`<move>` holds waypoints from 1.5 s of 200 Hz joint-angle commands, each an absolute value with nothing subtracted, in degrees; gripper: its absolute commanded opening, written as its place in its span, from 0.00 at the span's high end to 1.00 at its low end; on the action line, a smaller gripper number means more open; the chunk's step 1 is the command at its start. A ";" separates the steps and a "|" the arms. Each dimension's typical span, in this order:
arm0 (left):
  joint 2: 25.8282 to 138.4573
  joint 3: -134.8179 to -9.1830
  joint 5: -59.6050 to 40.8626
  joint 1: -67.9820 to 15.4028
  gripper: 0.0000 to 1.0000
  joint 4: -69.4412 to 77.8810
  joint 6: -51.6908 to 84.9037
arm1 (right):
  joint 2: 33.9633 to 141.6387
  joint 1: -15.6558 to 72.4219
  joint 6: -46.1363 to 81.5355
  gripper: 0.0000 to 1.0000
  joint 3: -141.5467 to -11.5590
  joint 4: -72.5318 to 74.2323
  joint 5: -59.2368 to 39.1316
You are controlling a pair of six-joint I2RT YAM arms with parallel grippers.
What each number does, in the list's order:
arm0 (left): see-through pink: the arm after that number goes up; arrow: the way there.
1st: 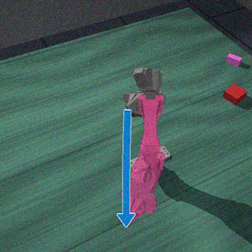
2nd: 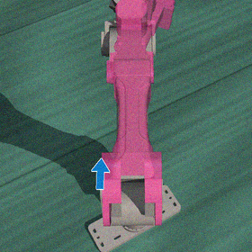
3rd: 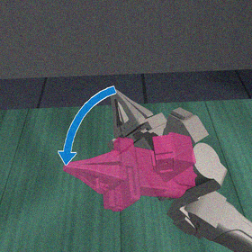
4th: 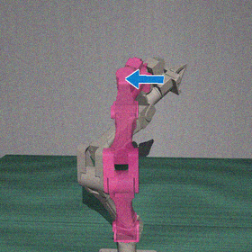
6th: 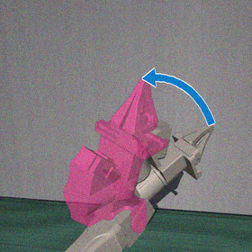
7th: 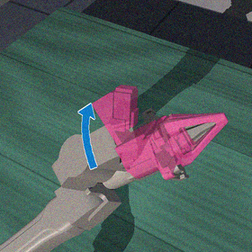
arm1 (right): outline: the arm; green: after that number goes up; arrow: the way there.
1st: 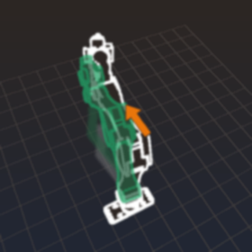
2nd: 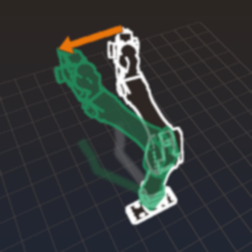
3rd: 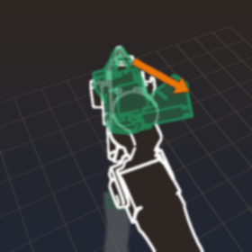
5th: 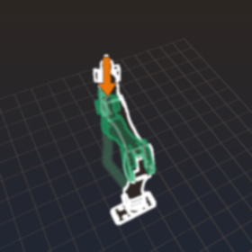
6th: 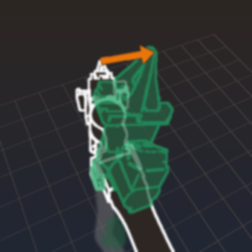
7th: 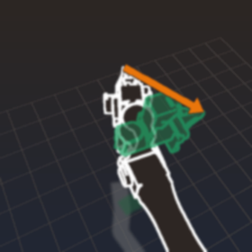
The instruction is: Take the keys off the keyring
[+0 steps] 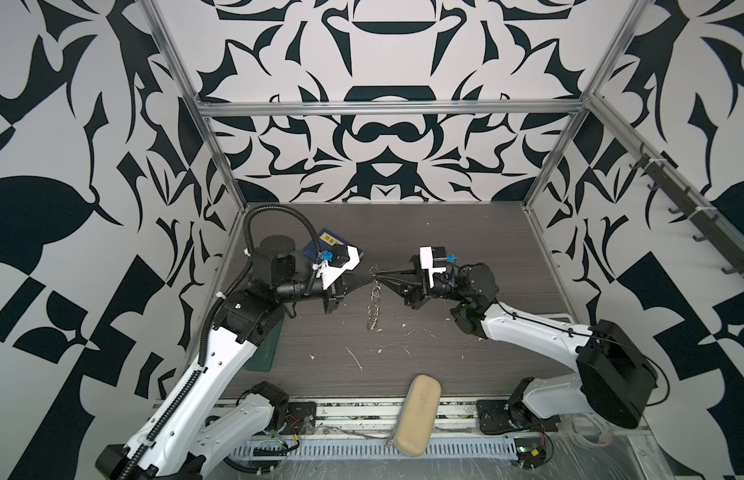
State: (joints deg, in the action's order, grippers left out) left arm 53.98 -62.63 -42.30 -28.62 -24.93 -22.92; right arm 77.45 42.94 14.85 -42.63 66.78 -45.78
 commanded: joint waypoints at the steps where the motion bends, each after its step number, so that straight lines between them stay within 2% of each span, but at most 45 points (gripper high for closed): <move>1: 55.64 -67.34 -38.07 -28.74 1.00 -37.97 -30.87 | 71.67 42.72 6.03 0.78 -45.34 53.22 -45.36; 47: 57.66 -70.75 -33.99 -28.79 1.00 -48.29 -35.68 | 68.60 42.60 -4.11 0.77 -50.51 30.90 -48.12; 103: 57.66 -71.11 -34.27 -29.56 1.00 -51.58 -39.16 | 71.39 42.63 -6.49 0.75 -55.28 20.82 -51.46; 179: 58.80 -71.08 -34.47 -30.76 1.00 -52.02 -39.66 | 75.01 42.97 -3.72 0.74 -58.02 19.33 -57.36; 235: 59.36 -71.10 -34.63 -31.29 1.00 -52.03 -39.64 | 76.45 43.31 -3.73 0.74 -58.53 18.57 -57.86; 300: 60.01 -70.99 -34.37 -31.46 1.00 -52.04 -39.55 | 77.81 43.86 -6.23 0.84 -60.01 14.38 -57.48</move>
